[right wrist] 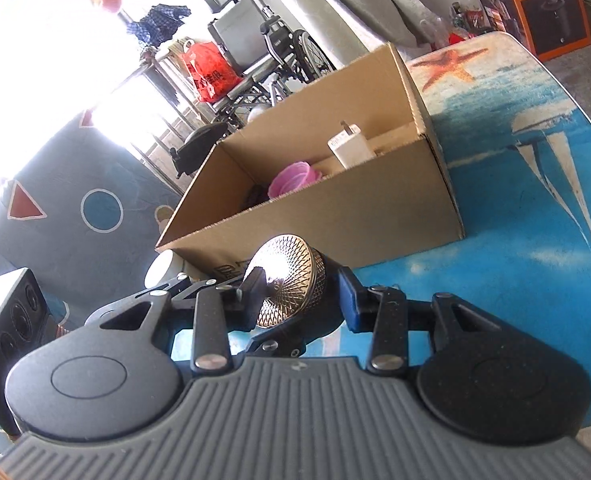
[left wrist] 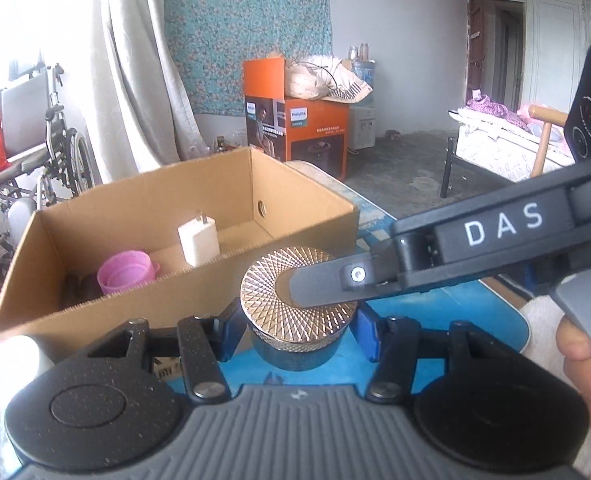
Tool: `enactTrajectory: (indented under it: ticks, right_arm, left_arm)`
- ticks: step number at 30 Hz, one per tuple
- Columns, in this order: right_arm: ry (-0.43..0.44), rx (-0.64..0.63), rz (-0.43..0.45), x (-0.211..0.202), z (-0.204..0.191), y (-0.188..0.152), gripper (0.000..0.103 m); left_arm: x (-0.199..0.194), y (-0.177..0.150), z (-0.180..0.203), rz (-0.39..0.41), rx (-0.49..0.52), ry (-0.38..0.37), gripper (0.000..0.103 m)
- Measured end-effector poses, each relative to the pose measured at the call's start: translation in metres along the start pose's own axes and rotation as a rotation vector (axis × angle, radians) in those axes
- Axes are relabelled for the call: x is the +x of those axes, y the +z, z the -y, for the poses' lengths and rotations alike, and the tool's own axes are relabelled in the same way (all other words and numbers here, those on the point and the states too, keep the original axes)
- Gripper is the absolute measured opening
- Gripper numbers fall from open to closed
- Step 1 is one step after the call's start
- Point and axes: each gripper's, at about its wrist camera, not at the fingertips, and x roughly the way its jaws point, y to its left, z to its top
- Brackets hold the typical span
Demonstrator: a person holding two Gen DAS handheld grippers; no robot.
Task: Organize rigid objects
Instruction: 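Carry the jar into the box and open the right tool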
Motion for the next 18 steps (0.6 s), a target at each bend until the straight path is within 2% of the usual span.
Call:
enactTrajectory:
  ticks: [5, 9, 12, 18]
  right_arm:
    - [0.031, -0.104, 0.045, 0.003, -0.028, 0.044, 0.038]
    - [0.055, -0.141, 0.018, 0.028, -0.035, 0.083, 0.039]
    - [0.065, -0.127, -0.055, 0.062, -0.031, 0.119, 0.039]
    - [-0.001, -0.130, -0.237, 0.134, -0.021, 0.155, 0.040]
  left_arm:
    - [-0.004, 0.040, -0.022, 0.046, -0.037, 0.047, 0.057]
    - [0.015, 0.067, -0.049, 0.015, -0.100, 0.065, 0.057]
    - [0.037, 0.079, -0.071, -0.042, -0.149, 0.070, 0.057]
    - [0.091, 0.074, -0.128, -0.206, -0.384, 0.031, 0.057]
